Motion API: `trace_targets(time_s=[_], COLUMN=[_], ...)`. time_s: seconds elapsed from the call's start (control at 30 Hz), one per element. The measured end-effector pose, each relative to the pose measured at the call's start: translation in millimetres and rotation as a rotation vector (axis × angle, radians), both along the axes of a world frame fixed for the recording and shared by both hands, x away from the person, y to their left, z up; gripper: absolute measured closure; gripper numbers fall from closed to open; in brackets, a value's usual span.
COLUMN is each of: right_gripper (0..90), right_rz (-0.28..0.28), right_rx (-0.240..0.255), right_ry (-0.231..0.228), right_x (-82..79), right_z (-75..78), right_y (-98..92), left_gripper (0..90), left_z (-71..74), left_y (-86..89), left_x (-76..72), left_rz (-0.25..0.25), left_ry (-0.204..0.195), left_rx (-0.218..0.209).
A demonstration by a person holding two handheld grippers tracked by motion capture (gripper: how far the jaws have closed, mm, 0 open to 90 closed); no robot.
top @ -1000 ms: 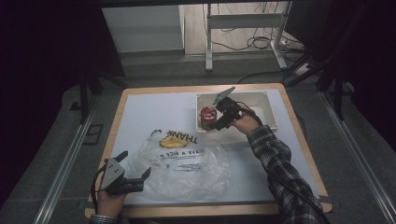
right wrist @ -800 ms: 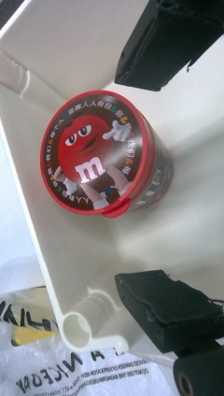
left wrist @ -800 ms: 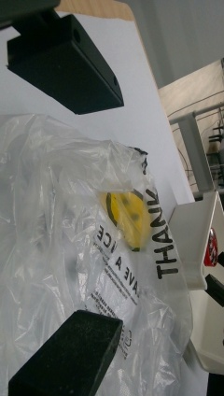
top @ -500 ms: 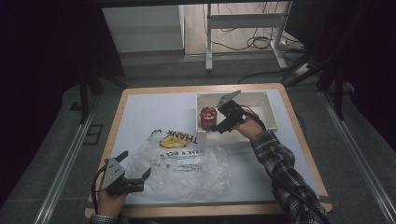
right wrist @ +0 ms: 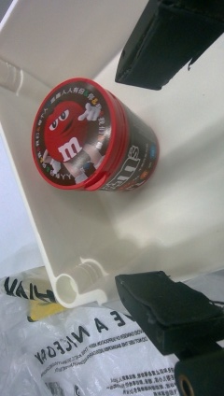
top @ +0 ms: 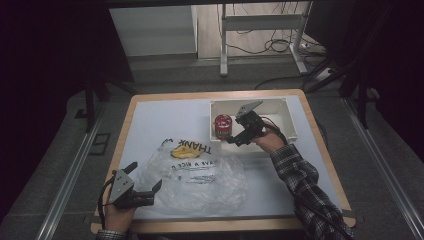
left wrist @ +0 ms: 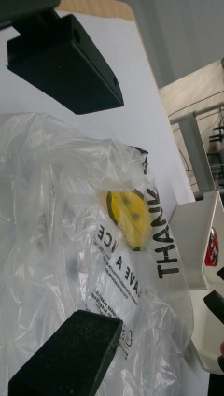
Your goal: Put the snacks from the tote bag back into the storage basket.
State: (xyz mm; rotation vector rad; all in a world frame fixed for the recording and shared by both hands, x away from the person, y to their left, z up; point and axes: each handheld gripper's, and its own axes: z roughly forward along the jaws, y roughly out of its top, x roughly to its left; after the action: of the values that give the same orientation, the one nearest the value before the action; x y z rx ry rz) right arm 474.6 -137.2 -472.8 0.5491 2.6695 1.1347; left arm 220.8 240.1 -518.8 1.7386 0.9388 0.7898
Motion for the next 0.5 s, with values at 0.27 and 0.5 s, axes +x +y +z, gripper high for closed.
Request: trace_targets(time_s=[0.27,0.5], right_gripper=[4.7,4.7], right_rz=[-0.008,-0.011], right_rx=[0.003,0.008], right_ry=[-0.016,-0.018], right_x=[-4.8,-9.4], right_z=[-1.5,-1.2], right_y=[-2.9,-6.3], left_gripper=[0.0,0.0], left_z=[0.0,0.0], left_y=[0.1,-0.1], left_x=[-0.1,-0.1], left_rz=[-0.001,-0.001], left_ry=[0.000,0.000], left_rx=[-0.001,0.000])
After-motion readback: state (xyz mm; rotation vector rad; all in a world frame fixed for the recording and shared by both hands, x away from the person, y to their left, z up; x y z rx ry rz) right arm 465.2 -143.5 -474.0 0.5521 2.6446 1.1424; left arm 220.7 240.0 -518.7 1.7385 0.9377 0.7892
